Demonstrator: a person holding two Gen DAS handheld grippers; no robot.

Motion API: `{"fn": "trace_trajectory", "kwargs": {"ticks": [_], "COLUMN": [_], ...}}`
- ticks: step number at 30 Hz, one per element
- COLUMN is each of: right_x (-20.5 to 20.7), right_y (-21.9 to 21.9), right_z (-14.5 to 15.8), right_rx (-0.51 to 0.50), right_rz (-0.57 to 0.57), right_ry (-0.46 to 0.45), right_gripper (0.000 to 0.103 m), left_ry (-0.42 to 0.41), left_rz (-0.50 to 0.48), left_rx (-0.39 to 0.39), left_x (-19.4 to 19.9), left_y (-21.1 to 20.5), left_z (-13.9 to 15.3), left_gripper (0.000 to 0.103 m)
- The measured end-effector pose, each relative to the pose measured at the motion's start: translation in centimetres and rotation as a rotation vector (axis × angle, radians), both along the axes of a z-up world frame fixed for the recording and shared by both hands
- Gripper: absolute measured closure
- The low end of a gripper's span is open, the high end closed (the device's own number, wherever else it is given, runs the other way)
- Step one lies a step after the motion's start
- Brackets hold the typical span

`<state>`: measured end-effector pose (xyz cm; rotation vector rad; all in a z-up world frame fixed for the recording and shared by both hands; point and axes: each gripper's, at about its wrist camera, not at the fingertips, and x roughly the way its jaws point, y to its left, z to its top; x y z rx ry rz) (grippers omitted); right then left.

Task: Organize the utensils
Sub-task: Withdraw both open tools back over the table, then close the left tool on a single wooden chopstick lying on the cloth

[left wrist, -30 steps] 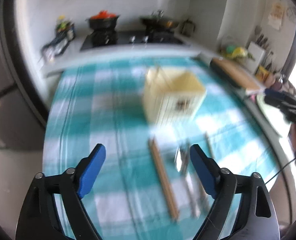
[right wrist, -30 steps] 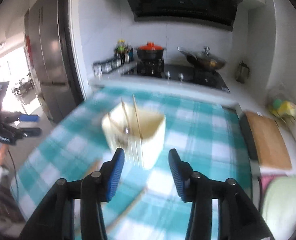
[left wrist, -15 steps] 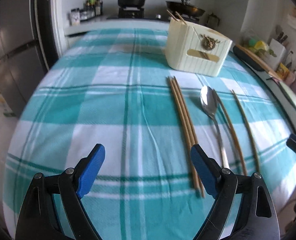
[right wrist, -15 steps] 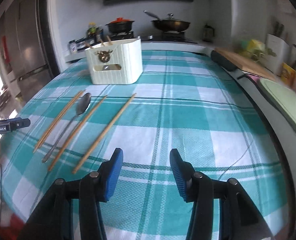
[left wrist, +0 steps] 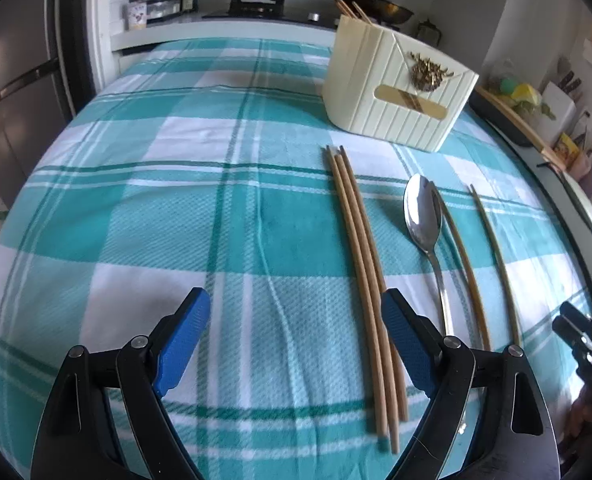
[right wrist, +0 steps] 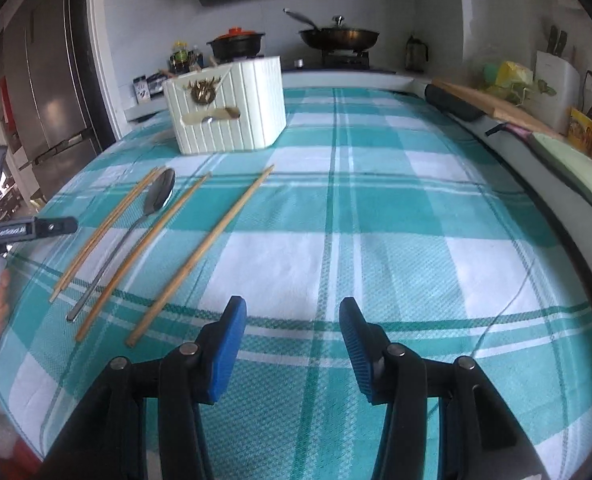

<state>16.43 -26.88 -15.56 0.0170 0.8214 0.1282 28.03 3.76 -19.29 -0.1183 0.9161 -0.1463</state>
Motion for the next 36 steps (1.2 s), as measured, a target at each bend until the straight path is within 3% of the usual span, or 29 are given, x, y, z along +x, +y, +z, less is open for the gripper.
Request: {"fn": "trace_trajectory", "kwargs": {"ticks": [10,25,28,30,36], "right_x": [0.0,0.0,0.0,0.0,-0.2], "right_y": [0.0,-0.4,-0.4,-0.4,-0.5], "right_z": [-0.1,-0.2,-0.2,-0.2,-0.1], "right_rx": [0.01,0.04,0.039,0.038,0.038], "right_rz": [0.001,-0.014,-0.015,-0.016,-0.026], "right_ry": [-0.001,0.003,0.003,0.002,-0.006], "right_gripper": [0.054,0.054,0.054,0.054,0.054], "left_ry": [0.0,0.018,0.028,0.034,0.039], "left_rz": [-0.006,0.02,0.043,0.032,0.032], "left_rx": [0.091,0.108,0.126,0.178,0.17], "left_x": [1.1,2.7,3.2,3.6,3.7], "left_y": [-1.2,-1.1,-1.0,-1.5,-1.4], "left_z": [-1.0,-1.2,-1.3,-1.5,-1.5], "left_gripper": [0.012,0.003,0.003,0.003,0.004]}}
